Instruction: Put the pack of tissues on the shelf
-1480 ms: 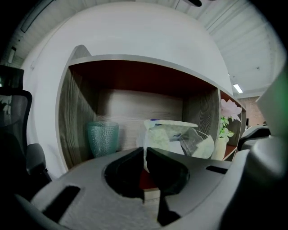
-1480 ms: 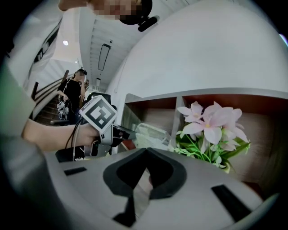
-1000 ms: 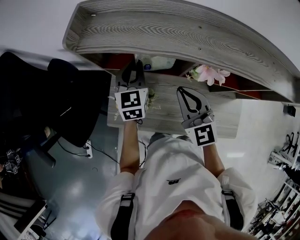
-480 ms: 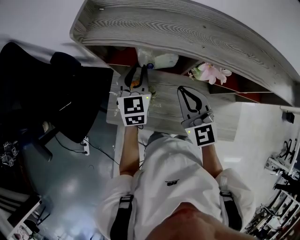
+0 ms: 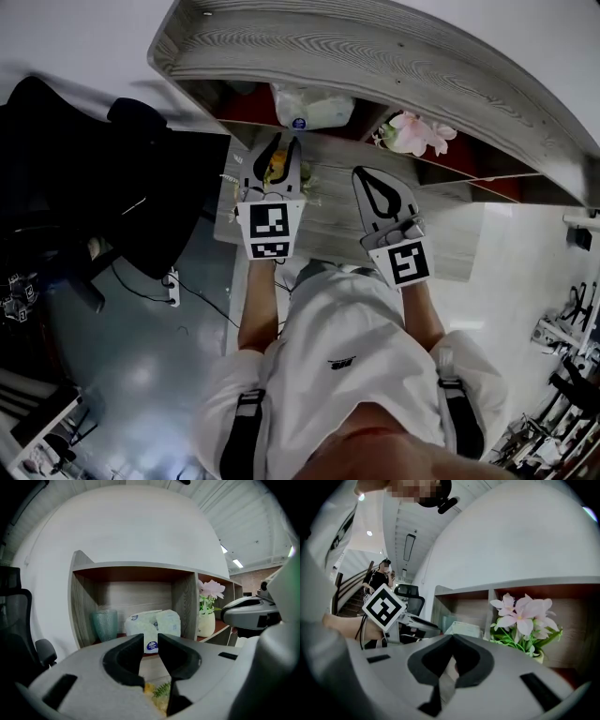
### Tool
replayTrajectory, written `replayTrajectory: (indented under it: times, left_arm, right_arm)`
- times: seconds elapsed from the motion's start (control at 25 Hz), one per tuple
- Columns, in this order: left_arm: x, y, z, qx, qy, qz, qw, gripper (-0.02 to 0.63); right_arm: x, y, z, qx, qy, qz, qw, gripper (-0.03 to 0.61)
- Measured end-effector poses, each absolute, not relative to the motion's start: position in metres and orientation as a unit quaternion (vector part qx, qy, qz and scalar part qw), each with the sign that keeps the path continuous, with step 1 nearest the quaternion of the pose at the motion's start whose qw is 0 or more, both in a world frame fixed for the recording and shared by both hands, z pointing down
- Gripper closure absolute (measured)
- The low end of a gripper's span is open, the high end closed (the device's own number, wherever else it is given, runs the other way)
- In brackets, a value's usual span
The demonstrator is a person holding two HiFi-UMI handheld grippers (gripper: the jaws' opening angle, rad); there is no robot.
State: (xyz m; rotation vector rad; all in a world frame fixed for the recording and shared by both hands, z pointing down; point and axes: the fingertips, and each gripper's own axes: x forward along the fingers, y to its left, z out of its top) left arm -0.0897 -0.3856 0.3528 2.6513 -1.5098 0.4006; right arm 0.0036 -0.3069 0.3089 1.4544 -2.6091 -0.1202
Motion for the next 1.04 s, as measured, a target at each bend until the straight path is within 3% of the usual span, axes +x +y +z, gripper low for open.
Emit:
replayTrajectory:
  times: [1.04]
  left_arm:
    - [-0.083,-0.345,0.338,0.866,-0.486,0.109,0.025,0.518]
  right_arm:
    - [0.008,-0.279,0.306,0.479,-0.874,-0.040,0.073,0.552]
